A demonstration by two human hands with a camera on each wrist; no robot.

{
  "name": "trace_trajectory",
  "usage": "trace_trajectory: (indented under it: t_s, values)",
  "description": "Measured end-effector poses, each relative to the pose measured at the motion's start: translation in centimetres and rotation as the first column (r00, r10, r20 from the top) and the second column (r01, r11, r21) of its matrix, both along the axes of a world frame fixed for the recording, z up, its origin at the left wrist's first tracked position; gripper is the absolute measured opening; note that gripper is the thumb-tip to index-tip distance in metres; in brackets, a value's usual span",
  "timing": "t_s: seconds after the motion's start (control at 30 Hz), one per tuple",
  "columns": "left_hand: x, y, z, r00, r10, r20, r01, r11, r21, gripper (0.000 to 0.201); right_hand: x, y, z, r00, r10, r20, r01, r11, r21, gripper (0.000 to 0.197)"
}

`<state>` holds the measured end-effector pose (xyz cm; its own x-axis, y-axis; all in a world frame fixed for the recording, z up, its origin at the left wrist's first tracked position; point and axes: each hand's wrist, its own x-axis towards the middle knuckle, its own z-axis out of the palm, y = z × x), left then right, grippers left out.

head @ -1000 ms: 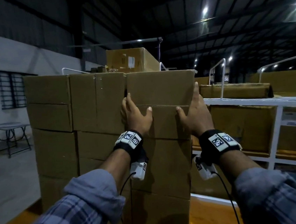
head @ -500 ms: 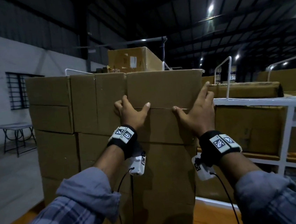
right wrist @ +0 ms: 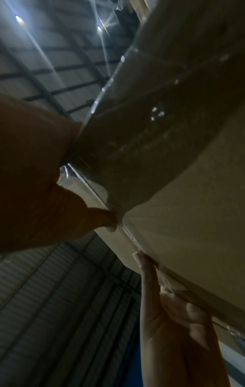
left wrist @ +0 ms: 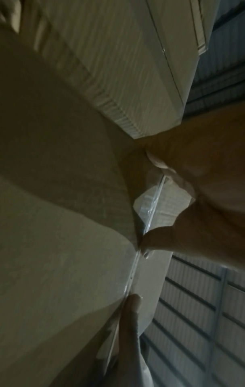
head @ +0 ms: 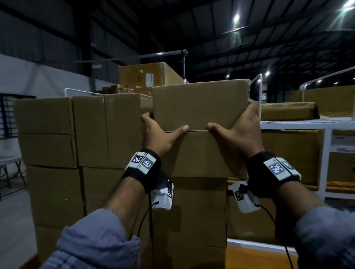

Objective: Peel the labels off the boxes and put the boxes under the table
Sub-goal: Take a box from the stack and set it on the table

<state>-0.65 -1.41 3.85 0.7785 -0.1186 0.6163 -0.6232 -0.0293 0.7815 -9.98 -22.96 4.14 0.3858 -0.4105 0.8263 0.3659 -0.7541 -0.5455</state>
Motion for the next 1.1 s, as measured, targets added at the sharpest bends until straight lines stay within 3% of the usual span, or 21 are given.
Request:
trace_trajectory:
  t_s: [0.13, 0.33, 0.7, 0.93, 1.1]
  values:
    - [-1.5, -0.9, 1.2, 0.999, -0.028, 0.047, 0.028, 1.000, 0.001, 0.103, -2.4, -0.4, 0.1, 0.999, -0.016, 0.041, 0.014, 0.999, 0.032, 0.111]
    - [-4.2, -3.5, 2.0, 0.990, -0.065, 0.123, 0.065, 0.998, 0.005, 0.118, -6.9, -2.0, 0.2, 0.992, -0.074, 0.101, 0.071, 0.997, 0.036, 0.110]
    - [-12.4, -10.5, -1.0, 0.976, -0.151, 0.160, 0.146, 0.988, 0.038, 0.124, -17.7, -7.8, -2.6, 0.972, -0.213, 0.101, 0.217, 0.976, -0.025, 0.112]
    - [-18.0, -14.9, -4.8, 0.981, -0.157, 0.111, 0.153, 0.987, 0.044, 0.128, -23.7, -12.4, -5.9, 0.978, -0.203, 0.046, 0.204, 0.979, -0.018, 0.110]
    - [-20.7, -17.6, -10.6, 0.989, -0.144, 0.042, 0.139, 0.986, 0.096, 0.132, -26.3, -15.7, -11.4, 0.980, -0.198, -0.034, 0.198, 0.980, 0.009, 0.109]
